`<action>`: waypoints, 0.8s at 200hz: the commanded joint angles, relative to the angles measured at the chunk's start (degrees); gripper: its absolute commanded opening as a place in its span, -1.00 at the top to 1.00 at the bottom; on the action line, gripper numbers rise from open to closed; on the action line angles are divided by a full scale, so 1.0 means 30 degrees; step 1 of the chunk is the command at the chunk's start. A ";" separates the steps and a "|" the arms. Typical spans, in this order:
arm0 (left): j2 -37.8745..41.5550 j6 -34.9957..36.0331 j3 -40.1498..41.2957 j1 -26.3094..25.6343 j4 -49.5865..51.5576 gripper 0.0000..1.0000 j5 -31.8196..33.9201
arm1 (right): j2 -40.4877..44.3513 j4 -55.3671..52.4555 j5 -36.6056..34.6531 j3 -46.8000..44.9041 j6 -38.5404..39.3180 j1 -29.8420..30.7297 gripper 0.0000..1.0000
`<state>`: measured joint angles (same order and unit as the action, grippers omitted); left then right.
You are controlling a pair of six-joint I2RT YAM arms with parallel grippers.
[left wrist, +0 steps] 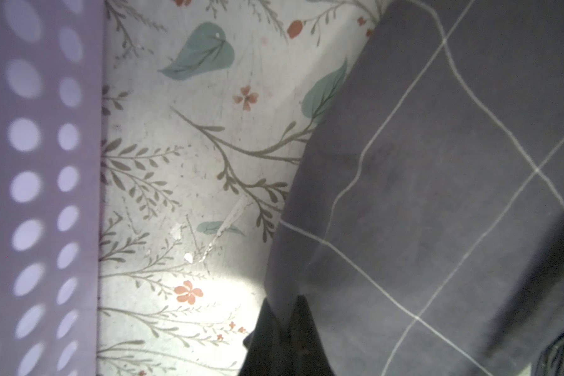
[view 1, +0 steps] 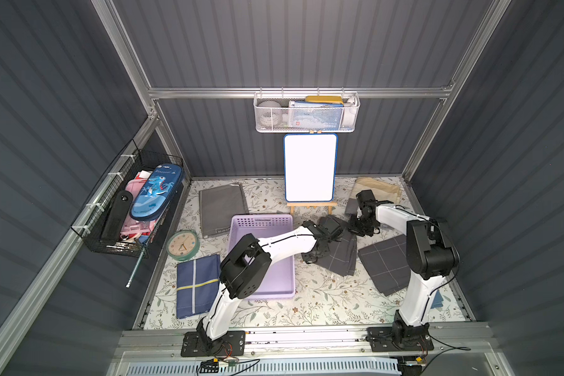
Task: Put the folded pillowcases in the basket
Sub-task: Pick up the pillowcase from the center of the board, then place the pillowcase in the basket.
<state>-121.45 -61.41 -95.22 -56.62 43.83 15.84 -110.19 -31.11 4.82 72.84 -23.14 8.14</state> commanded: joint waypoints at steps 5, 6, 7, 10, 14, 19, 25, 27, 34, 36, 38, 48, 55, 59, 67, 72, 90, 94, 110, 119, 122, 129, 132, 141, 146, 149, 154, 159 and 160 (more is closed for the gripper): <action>0.1002 0.0818 -0.1542 -0.0399 0.1011 1.00 0.1093 | 0.1829 0.0165 0.0279 -0.0691 -0.0450 0.0431 1.00; 0.1026 0.0844 -0.1600 -0.0431 0.1051 1.00 0.1101 | 0.1892 0.0200 0.0259 -0.0723 -0.0471 0.0455 1.00; 0.1037 0.0857 -0.1644 -0.0447 0.1101 1.00 0.1119 | 0.1982 0.0217 0.0235 -0.0753 -0.0481 0.0453 1.00; 0.1033 0.0860 -0.1821 -0.0508 0.1206 1.00 0.1198 | 0.2211 0.0240 0.0191 -0.0816 -0.0538 0.0531 1.00; 0.1055 0.0931 -0.2007 -0.0584 0.1299 1.00 0.1257 | 0.2497 0.0238 0.0051 -0.0901 -0.0613 0.0613 1.00; 0.1098 0.1078 -0.2249 -0.0661 0.1394 1.00 0.1323 | 0.2852 0.0269 -0.0046 -0.0980 -0.0726 0.0722 1.00; 0.1131 0.1158 -0.2482 -0.0766 0.1564 1.00 0.1452 | 0.3265 0.0294 -0.0197 -0.1134 -0.0895 0.0886 1.00; 0.1136 0.1139 -0.2560 -0.0795 0.1664 1.00 0.1509 | 0.3403 0.0308 -0.0273 -0.1164 -0.0973 0.0962 1.00; 0.1131 0.1129 -0.2804 -0.0863 0.2008 1.00 0.1812 | 0.3891 0.0353 -0.0344 -0.1321 -0.1216 0.1190 1.00; 0.1136 0.1110 -0.2846 -0.0892 0.2112 1.00 0.1892 | 0.4029 0.0367 -0.0368 -0.1364 -0.1288 0.1280 1.00; 0.1151 0.1061 -0.2907 -0.0921 0.2218 1.00 0.1956 | 0.4143 0.0377 -0.0396 -0.1390 -0.1342 0.1346 1.00; 0.1261 0.0778 -0.3112 -0.0989 0.2689 1.00 0.2309 | 0.4782 0.0381 -0.0623 -0.1500 -0.1590 0.1744 1.00; 0.1401 0.0614 -0.3193 -0.1015 0.3030 1.00 0.2547 | 0.5193 0.0381 -0.0730 -0.1527 -0.1722 0.2045 1.00; 0.1565 0.0553 -0.3228 -0.1034 0.3165 1.00 0.2685 | 0.5388 0.0335 -0.0691 -0.1482 -0.1724 0.2203 1.00; 0.1901 0.0407 -0.3211 -0.1103 0.3434 1.00 0.2881 | 0.5726 0.0038 -0.0782 -0.1274 -0.1780 0.2578 1.00; 0.2177 0.0242 -0.3226 -0.1156 0.3651 1.00 0.3054 | 0.5937 -0.0227 -0.0880 -0.1055 -0.1805 0.2886 1.00; 0.3410 -0.0505 -0.2895 -0.1284 0.4454 1.00 0.3547 | 0.6654 -0.0931 -0.1245 -0.0370 -0.1832 0.4068 1.00; 0.3786 -0.0626 -0.2776 -0.1288 0.4583 1.00 0.3603 | 0.6852 -0.1106 -0.1381 -0.0208 -0.1818 0.4379 1.00; 0.5073 -0.1189 -0.2265 -0.1411 0.5076 1.00 0.3760 | 0.7320 -0.1491 -0.1691 0.0350 -0.1838 0.5459 1.00; 0.5725 -0.1573 -0.1971 -0.1486 0.5459 1.00 0.3831 | 0.7431 -0.1565 -0.1484 0.0601 -0.1975 0.5996 1.00; 0.5951 -0.1692 -0.1881 -0.1513 0.5541 1.00 0.3888 | 0.7474 -0.1584 -0.1401 0.0712 -0.1999 0.6197 1.00; 0.6568 -0.1688 -0.1540 -0.1599 0.5651 1.00 0.3943 | 0.7451 -0.1805 -0.1465 0.1100 -0.2028 0.6733 1.00; 0.6848 -0.1681 -0.1417 -0.1604 0.5690 1.00 0.3964 | 0.7454 -0.1925 -0.1548 0.1269 -0.2020 0.6970 1.00; 0.7748 -0.1877 -0.0855 -0.1605 0.5702 1.00 0.3994 | 0.7385 -0.2111 -0.1691 0.1800 -0.2092 0.7663 1.00; 0.8265 -0.2131 -0.0472 -0.1605 0.5731 1.00 0.4010 | 0.7372 -0.2097 -0.1686 0.2052 -0.2166 0.7999 1.00; 0.8587 -0.2256 -0.0243 -0.1605 0.5737 1.00 0.4045 | 0.7309 -0.2093 -0.1638 0.2182 -0.2213 0.8205 1.00; 0.9093 -0.2483 0.0167 -0.1616 0.5815 1.00 0.4061 | 0.7248 -0.1994 -0.1450 0.2356 -0.2346 0.8503 1.00; 0.9591 -0.2783 0.0638 -0.1605 0.6081 1.00 0.4025 | 0.7106 -0.1885 -0.1301 0.2538 -0.2457 0.8770 1.00; 0.9700 -0.2832 0.0735 -0.1605 0.6120 1.00 0.4017 | 0.7065 -0.1865 -0.1220 0.2606 -0.2470 0.8829 1.00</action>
<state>-98.26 -65.49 -97.93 -61.21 57.63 25.80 -88.64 -35.20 0.75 77.41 -28.91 31.11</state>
